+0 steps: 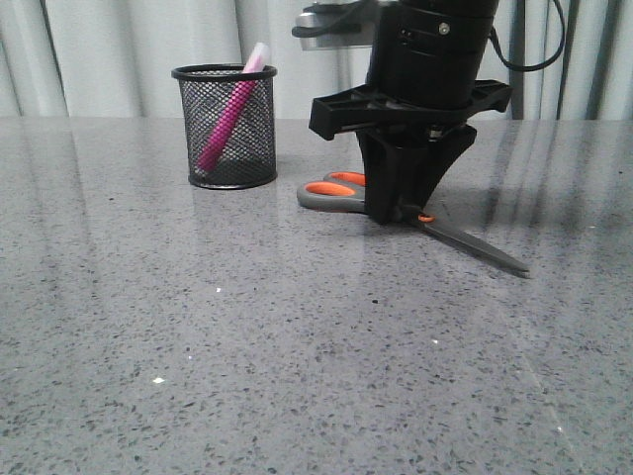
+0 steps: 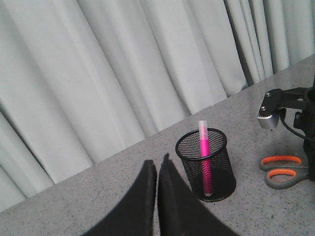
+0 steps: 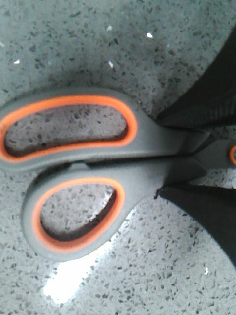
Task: Put pen and scissors into bin
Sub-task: 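Lift the scissors blade-down with the right gripper toward the cup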
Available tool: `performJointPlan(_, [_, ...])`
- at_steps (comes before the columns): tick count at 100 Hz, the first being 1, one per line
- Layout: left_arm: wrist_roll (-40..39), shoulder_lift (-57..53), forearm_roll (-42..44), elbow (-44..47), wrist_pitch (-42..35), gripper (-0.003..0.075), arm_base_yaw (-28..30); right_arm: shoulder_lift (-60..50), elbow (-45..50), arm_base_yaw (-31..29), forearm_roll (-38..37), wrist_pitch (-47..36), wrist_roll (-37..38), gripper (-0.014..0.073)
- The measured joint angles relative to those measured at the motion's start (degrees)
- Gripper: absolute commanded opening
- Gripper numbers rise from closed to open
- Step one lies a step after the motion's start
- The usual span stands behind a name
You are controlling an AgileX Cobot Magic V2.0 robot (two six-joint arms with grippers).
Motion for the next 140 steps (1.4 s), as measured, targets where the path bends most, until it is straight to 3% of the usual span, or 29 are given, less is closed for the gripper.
performJointPlan(22, [0.00, 0.00, 0.00, 0.00, -0.04, -0.0022, 0.00, -2.97, 1.01, 0.00, 2.00, -1.89, 0.00, -0.0075])
performJointPlan(48, [0.00, 0.00, 0.00, 0.00, -0.04, -0.0022, 0.00, -10.44, 1.09, 0.00, 3.40, -10.64, 0.00, -0.0075])
performJointPlan(78, [0.00, 0.00, 0.00, 0.00, -0.04, -0.0022, 0.00, -14.10, 4.20, 0.46, 8.95, -32.34, 0.00, -0.0075])
performJointPlan(116, [0.00, 0.00, 0.00, 0.00, -0.04, -0.0022, 0.00, -13.40, 5.09, 4.51, 10.19, -63.76, 0.00, -0.0076])
performJointPlan(140, [0.00, 0.00, 0.00, 0.00, -0.04, -0.0022, 0.00, -7.05, 5.09, 4.60, 10.41, -74.25, 0.00, -0.0075])
